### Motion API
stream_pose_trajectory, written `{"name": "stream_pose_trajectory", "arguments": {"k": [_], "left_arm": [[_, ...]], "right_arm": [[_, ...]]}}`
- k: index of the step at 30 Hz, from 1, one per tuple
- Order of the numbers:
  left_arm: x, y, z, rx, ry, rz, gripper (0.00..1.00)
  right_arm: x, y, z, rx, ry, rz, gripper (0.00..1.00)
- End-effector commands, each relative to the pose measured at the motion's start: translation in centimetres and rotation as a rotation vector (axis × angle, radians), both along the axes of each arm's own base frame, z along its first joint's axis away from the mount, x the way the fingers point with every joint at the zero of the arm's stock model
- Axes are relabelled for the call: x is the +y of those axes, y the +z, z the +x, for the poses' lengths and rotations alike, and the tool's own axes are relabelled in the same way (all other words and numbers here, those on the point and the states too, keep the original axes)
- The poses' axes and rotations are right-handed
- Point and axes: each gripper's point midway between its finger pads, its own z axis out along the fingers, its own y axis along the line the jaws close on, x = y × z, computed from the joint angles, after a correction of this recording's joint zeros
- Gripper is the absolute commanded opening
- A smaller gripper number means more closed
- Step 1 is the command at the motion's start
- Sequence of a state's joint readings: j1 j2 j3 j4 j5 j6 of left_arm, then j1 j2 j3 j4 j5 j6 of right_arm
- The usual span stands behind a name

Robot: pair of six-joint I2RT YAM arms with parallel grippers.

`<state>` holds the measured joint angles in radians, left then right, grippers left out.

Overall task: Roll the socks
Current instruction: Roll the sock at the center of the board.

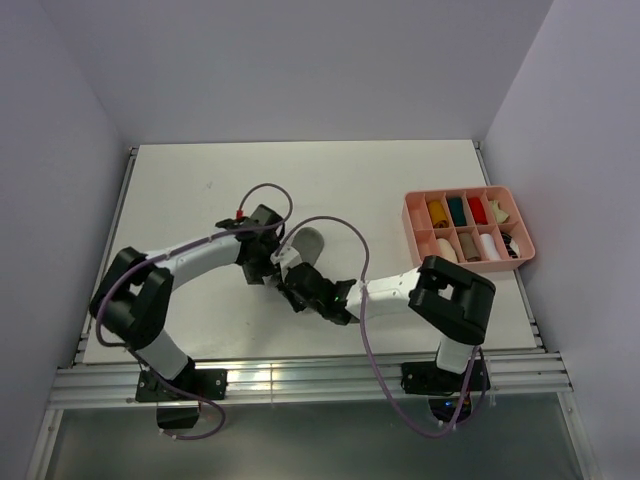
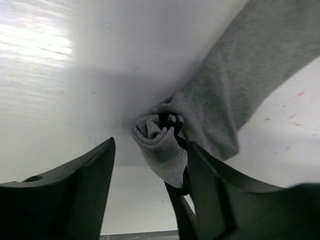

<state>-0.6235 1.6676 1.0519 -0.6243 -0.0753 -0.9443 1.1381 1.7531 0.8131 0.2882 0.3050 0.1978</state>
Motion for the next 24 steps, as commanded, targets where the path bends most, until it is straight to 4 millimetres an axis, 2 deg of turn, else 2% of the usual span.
{"name": "stream_pose_trajectory", "arguments": {"k": [1,2,4,5,6,7,8,9,10,11,12,13,15,16,18,24], "left_arm": [[0.7,2.9,1.3,-0.107,0.1,-0.124,0.66],[0.8,4.2,1.8,-0.161,0.114,-0.163,0.69],[1.9,4.1,1.6,-0.176,0.157,-0.177,0.69],[2.1,5.0,1.7,-0.213,0.169,-0.199,0.69],[2.4,5.0,1.6,-0.223,0.186,-0.207,0.69],[2.9,4.2,0.9,-0.215,0.195,-0.204,0.69],[2.5,5.1,1.0,-0.247,0.191,-0.248,0.69],[2.4,5.0,0.7,-0.244,0.203,-0.271,0.69],[2.7,3.9,-0.1,-0.23,0.208,-0.277,0.69],[2.4,4.2,-0.5,-0.234,0.204,-0.313,0.69],[2.3,3.5,-1.0,-0.228,0.218,-0.343,0.69],[2.2,3.4,-1.4,-0.229,0.222,-0.364,0.68],[1.8,3.3,-1.6,-0.23,0.236,-0.409,0.67],[2.0,2.6,-2.1,-0.215,0.244,-0.407,0.67],[2.0,2.3,-2.4,-0.211,0.262,-0.421,0.67],[2.4,-0.1,-3.8,-0.164,0.314,-0.427,0.65]], "right_arm": [[1.6,0.2,-3.3,0.283,0.14,0.18,0.0],[1.8,0.3,-3.4,0.314,0.158,0.215,0.0],[1.4,0.1,-3.6,0.412,0.17,0.269,0.0],[1.6,0.4,-3.6,0.432,0.185,0.302,0.0],[1.4,0.0,-3.8,0.471,0.19,0.313,0.0],[1.2,0.0,-3.4,0.51,0.181,0.342,0.0],[1.4,-0.1,-4.0,0.562,0.223,0.368,0.0],[1.4,-0.1,-4.3,0.595,0.236,0.382,0.0],[1.3,0.1,-3.8,0.619,0.229,0.415,0.0],[1.2,-0.3,-4.5,0.673,0.255,0.428,0.0],[1.2,-0.3,-4.5,0.699,0.262,0.444,0.0],[1.2,0.0,-4.0,0.717,0.257,0.478,0.0],[1.0,-0.4,-4.4,0.78,0.277,0.496,0.0],[1.0,-0.2,-4.2,0.795,0.271,0.517,0.0],[0.6,-0.7,-3.9,0.822,0.257,0.52,0.0],[0.4,-1.7,-3.2,0.841,0.23,0.475,0.0]]}}
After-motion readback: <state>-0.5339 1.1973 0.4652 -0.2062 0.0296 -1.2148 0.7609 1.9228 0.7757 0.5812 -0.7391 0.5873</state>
